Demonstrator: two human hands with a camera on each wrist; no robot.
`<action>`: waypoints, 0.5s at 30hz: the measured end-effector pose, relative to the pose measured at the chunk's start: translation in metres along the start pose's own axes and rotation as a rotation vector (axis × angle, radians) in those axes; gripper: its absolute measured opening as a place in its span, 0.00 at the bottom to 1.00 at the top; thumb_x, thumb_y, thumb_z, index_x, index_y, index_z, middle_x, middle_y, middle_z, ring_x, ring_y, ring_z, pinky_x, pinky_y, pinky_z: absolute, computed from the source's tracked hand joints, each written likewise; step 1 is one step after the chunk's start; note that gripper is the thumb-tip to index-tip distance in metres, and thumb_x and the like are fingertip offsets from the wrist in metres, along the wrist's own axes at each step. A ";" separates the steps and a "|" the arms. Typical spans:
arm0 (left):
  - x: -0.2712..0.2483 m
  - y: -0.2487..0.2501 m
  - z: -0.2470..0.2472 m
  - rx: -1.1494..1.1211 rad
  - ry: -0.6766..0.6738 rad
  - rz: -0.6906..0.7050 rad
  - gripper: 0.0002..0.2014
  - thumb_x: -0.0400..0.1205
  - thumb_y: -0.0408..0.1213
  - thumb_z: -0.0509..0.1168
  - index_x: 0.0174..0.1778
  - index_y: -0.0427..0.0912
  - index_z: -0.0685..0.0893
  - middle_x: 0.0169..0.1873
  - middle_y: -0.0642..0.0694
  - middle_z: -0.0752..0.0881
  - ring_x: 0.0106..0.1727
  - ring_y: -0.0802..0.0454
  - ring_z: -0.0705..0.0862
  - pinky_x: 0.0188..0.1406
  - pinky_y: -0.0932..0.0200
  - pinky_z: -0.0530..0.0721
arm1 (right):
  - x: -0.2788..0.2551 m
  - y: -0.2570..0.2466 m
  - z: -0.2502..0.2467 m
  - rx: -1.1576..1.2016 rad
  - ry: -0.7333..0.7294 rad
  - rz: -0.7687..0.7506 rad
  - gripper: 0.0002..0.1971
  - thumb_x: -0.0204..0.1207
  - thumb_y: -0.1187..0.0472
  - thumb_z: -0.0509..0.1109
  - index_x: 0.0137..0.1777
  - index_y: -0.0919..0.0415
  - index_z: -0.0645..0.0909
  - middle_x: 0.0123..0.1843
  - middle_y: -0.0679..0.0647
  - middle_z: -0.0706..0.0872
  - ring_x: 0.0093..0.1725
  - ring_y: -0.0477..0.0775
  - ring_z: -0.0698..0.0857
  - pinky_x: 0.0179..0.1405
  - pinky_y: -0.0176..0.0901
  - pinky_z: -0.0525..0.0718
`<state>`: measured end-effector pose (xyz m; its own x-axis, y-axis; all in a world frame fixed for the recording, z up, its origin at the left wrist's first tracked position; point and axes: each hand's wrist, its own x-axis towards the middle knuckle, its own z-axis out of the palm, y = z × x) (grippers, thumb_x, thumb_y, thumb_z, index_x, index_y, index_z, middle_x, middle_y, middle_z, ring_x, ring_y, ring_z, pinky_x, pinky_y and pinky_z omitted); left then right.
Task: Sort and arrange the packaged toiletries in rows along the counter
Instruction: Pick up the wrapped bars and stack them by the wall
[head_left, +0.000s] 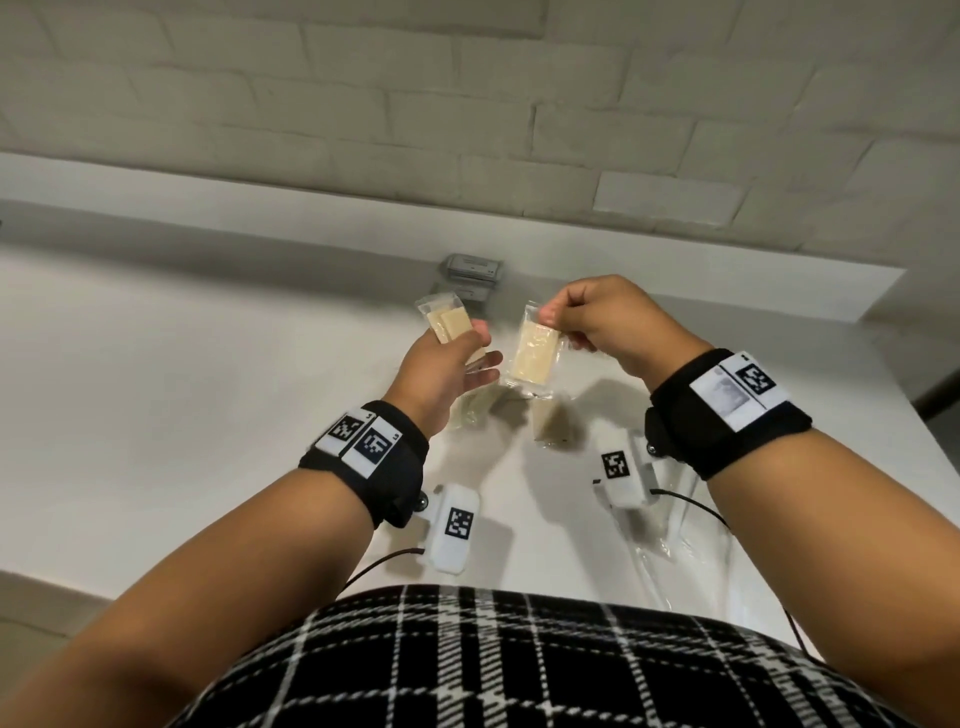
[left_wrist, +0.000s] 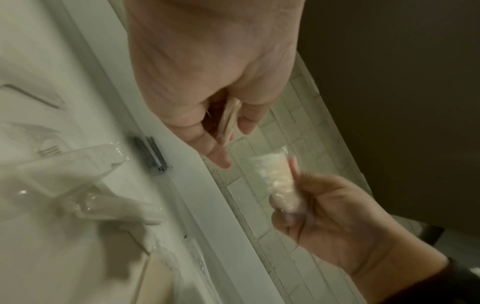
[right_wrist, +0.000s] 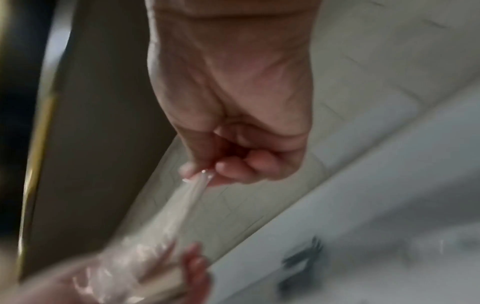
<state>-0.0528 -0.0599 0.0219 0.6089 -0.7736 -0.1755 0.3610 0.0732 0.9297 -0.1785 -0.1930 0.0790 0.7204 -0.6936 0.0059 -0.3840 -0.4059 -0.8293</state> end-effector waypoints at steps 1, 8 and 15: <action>0.000 0.000 -0.001 -0.028 -0.004 -0.015 0.07 0.83 0.32 0.64 0.56 0.37 0.79 0.43 0.46 0.81 0.42 0.46 0.87 0.42 0.57 0.88 | 0.000 0.001 0.000 -0.077 -0.004 0.001 0.09 0.77 0.60 0.73 0.36 0.61 0.82 0.27 0.48 0.80 0.26 0.45 0.73 0.27 0.37 0.70; -0.001 -0.003 0.001 -0.183 -0.034 -0.157 0.14 0.85 0.30 0.56 0.66 0.34 0.74 0.50 0.38 0.82 0.48 0.39 0.86 0.48 0.52 0.88 | 0.007 0.020 0.004 -0.340 -0.017 -0.029 0.10 0.78 0.58 0.71 0.38 0.63 0.83 0.32 0.47 0.81 0.29 0.45 0.76 0.30 0.37 0.72; -0.003 -0.007 -0.004 -0.109 -0.060 -0.142 0.14 0.83 0.19 0.59 0.63 0.31 0.75 0.45 0.39 0.86 0.40 0.46 0.89 0.43 0.55 0.90 | 0.018 0.051 0.022 -0.471 -0.179 0.097 0.08 0.80 0.60 0.69 0.49 0.65 0.87 0.38 0.47 0.84 0.46 0.50 0.81 0.39 0.35 0.76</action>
<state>-0.0548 -0.0554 0.0151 0.5041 -0.8169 -0.2801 0.5168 0.0255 0.8557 -0.1726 -0.2133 0.0245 0.7405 -0.6452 -0.1882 -0.6425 -0.5975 -0.4798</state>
